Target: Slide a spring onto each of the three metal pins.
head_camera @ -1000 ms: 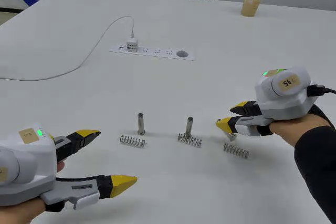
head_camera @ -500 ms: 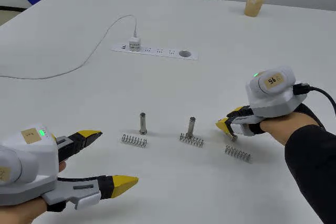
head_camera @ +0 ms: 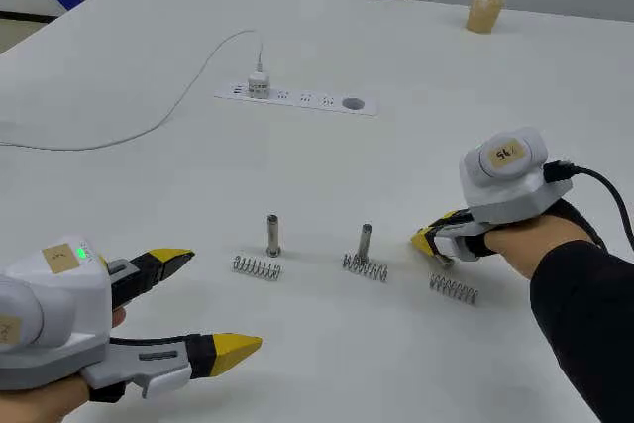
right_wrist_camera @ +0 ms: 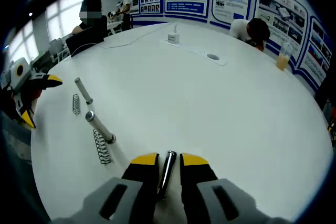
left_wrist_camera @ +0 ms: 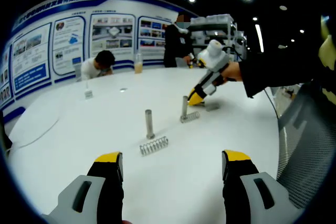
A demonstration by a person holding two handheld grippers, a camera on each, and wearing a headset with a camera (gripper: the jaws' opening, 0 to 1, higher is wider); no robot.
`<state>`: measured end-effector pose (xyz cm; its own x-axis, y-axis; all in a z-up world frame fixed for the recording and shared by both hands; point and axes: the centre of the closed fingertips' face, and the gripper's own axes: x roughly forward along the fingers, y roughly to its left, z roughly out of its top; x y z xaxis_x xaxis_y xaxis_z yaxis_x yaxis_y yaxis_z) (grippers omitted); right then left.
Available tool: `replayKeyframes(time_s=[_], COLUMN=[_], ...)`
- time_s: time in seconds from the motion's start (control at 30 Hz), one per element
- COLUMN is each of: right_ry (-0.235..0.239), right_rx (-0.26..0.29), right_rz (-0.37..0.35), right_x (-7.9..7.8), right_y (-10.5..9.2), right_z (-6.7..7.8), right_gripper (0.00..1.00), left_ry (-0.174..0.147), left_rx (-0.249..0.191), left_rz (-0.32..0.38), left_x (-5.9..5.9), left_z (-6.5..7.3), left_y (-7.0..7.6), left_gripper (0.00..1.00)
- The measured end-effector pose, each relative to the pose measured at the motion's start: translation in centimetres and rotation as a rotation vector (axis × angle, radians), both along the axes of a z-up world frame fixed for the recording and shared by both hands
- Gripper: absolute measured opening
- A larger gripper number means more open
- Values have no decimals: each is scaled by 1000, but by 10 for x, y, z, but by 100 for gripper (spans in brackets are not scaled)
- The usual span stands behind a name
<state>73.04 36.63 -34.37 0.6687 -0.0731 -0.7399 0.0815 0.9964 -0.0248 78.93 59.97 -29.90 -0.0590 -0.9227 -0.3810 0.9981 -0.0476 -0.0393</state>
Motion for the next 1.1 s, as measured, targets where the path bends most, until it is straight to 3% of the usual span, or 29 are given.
replayKeyframes(time_s=[1.1], right_ry=[35], right_rx=[37], right_rz=[-38], right_x=[1], right_y=[1], right_z=[-2], right_gripper=[9], left_ry=[6], left_rx=[3], left_rz=[5], left_x=[1], left_z=[-4], left_y=[2], left_gripper=[78])
